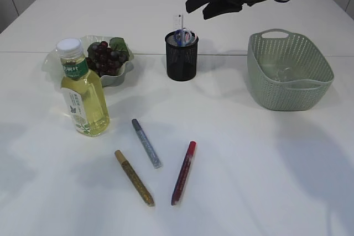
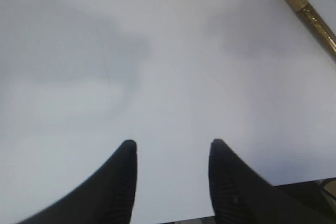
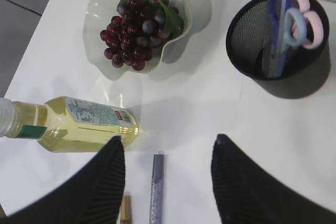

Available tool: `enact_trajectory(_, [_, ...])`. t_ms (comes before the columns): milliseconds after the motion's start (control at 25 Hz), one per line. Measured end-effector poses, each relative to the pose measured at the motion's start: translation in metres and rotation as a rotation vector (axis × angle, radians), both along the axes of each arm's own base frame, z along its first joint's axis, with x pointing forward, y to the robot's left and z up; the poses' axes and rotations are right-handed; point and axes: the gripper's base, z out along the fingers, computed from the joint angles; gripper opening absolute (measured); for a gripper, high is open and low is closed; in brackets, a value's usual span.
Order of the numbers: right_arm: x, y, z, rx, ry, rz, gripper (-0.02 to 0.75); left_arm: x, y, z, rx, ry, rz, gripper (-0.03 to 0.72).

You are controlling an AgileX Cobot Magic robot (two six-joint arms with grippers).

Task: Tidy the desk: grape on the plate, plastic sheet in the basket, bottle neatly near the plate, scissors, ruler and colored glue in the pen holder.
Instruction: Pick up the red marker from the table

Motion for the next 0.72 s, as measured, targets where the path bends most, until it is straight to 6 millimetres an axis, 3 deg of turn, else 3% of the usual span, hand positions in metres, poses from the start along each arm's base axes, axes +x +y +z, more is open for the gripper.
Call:
enact_trajectory(200, [-0.004, 0.007, -0.009, -0.130, 0.093, -0.115, 0.377, 0.000, 0.000, 0.000, 0.000, 0.000, 0.000, 0.326])
enact_trajectory(440, [-0.021, 0.049, -0.018, -0.258, 0.127, -0.124, 0.331, 0.000, 0.000, 0.000, 0.002, 0.000, -0.001, 0.326])
enact_trajectory(720, [-0.054, 0.094, -0.070, -0.343, 0.293, -0.021, 0.330, 0.000, 0.000, 0.000, 0.002, 0.000, -0.001, 0.326])
